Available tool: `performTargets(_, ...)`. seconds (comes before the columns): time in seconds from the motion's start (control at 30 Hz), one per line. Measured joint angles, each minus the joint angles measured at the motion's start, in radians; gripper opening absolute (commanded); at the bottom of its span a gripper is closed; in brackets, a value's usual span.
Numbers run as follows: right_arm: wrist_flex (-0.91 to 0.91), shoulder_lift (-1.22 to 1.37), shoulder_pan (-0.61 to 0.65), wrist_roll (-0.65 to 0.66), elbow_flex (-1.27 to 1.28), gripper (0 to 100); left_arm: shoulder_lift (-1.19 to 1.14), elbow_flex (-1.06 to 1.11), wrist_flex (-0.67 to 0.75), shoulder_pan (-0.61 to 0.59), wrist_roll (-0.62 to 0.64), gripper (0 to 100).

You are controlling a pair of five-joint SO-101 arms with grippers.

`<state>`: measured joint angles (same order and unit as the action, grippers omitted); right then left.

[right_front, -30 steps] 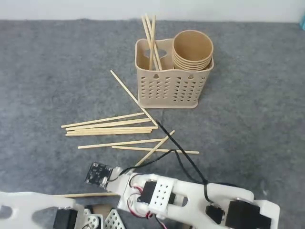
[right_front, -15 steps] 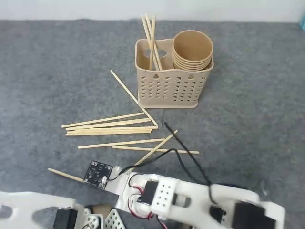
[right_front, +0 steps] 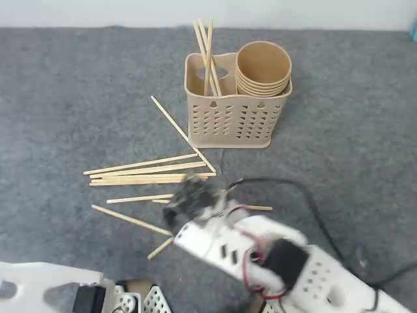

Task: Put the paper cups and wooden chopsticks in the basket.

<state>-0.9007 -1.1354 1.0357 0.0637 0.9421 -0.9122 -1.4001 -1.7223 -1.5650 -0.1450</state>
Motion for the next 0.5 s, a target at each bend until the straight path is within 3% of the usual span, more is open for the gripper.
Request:
performTargets(0.17,-0.121,-0.029,-0.193,0.058,-0.084,0.8,0.0,0.0,0.0,0.0,0.0,19)
performTargets(0.23,-0.146,-0.02,-0.204,0.063,-0.084,0.9,0.0,0.0,0.0,0.0,0.0,19)
performTargets(0.37,-0.149,0.081,-0.1,0.069,-0.006,2.0,0.0,0.0,0.0,0.0,0.0,19)
performTargets(0.5,-0.092,0.235,0.034,0.072,0.032,14.9,0.0,0.0,0.0,0.0,0.0,19)
